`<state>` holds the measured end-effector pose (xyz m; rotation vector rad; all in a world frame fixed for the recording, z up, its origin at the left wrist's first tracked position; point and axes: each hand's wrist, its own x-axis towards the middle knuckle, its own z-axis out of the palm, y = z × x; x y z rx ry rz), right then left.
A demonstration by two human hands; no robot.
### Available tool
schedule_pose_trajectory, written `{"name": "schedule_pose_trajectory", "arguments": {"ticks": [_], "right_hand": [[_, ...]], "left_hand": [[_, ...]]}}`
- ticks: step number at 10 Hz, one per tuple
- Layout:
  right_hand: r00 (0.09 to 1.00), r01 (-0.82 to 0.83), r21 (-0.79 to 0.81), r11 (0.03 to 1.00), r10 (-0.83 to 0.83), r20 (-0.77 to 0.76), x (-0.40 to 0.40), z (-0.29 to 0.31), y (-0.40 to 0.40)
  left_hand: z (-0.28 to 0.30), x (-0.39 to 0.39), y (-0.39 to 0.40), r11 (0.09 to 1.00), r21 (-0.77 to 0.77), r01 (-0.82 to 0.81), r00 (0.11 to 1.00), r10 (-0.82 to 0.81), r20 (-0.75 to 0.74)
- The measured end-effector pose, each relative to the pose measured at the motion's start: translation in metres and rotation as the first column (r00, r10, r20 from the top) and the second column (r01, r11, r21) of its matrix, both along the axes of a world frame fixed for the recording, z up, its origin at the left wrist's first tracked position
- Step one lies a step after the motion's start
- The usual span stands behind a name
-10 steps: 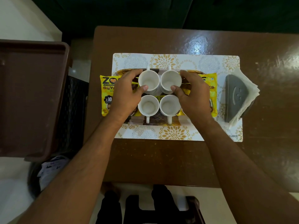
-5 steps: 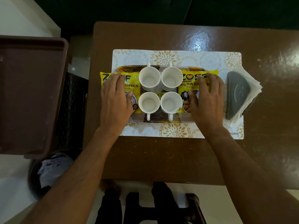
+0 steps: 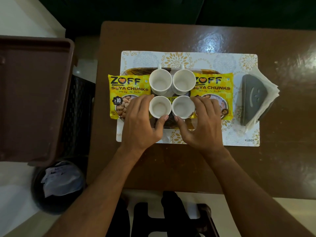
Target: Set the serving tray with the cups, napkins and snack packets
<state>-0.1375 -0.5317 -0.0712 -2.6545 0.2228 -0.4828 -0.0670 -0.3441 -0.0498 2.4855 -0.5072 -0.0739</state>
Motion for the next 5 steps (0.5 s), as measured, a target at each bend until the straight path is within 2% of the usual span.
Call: {"name": "schedule_pose_trajectory", "arguments": {"ticks": [3,5], "right_hand": [[1.000,0.007,-0.002,1.000,-0.007,0.027,0.003,0.005,0.001],[0.998,0.055,-0.037,0.998,-0.054,0.025,0.008,0.012,0.004]], "left_hand": [[0.001,0.002,-0.001,1.000,-0.011,0.000,1.000,0.000,-0.010],[0.003,0.002,0.005,0.999,0.052,-0.005,0.993,-0.001,0.116]]}}
